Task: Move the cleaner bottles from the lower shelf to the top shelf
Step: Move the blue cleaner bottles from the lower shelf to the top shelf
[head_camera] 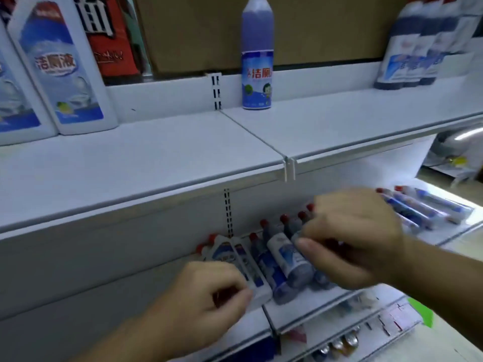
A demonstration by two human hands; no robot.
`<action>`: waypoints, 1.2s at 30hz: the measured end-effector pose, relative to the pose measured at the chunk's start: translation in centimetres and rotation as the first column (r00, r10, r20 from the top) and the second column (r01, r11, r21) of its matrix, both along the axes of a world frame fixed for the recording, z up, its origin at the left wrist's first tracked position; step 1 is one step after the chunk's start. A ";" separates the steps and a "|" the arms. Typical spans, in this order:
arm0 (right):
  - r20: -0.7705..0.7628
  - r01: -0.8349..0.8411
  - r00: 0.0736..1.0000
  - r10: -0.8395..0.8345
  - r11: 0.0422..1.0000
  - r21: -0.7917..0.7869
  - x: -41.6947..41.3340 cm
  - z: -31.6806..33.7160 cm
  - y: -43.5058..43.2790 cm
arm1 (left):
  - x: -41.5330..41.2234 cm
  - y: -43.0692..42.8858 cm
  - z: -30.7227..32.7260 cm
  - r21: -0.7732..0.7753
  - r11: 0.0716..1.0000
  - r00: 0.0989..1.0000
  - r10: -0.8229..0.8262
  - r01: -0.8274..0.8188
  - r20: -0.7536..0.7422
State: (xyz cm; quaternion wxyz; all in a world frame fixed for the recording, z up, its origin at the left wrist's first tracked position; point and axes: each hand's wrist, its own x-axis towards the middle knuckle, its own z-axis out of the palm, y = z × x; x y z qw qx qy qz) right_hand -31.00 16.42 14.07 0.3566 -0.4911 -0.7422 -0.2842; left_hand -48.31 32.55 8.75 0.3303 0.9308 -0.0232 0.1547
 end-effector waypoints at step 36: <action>-0.619 -0.381 -0.746 -0.246 0.920 0.094 3.9 -15.7 -3.5 | 12.0 0.2 -9.7 -0.893 0.211 0.890 -0.149 -0.398 -0.431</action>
